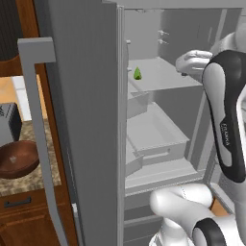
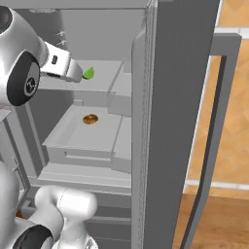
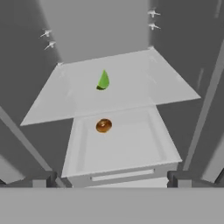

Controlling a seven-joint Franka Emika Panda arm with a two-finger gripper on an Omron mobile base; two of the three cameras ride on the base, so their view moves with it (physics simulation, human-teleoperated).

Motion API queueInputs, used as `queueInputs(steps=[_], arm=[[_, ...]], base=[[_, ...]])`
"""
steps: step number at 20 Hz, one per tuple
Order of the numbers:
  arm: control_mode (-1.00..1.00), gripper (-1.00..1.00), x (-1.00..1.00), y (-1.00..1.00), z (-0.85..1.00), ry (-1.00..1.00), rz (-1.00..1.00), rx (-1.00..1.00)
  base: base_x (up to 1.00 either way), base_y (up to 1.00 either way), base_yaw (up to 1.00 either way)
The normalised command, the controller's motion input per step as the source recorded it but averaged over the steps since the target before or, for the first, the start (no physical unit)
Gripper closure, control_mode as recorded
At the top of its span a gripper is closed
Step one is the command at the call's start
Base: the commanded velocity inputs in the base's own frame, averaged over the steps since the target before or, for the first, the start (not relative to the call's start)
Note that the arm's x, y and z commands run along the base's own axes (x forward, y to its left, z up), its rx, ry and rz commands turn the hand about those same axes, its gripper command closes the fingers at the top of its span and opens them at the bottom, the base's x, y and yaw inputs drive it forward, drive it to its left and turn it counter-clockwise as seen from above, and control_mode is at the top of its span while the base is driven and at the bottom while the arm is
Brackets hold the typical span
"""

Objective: Grab a lemon wedge from the fridge and one ice cube from the ice bowl, and put them in the glass of lemonade.

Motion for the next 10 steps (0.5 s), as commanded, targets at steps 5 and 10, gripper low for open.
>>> queueInputs(steps=[5,10], arm=[[-1.0,-1.0,0.29,0.61,-0.5,0.0,0.0,0.0],[-1.0,-1.0,1.0,0.41,-0.64,0.0,0.0,0.0]], base=[[0.0,0.0,0.0],[0.0,0.0,0.0]])
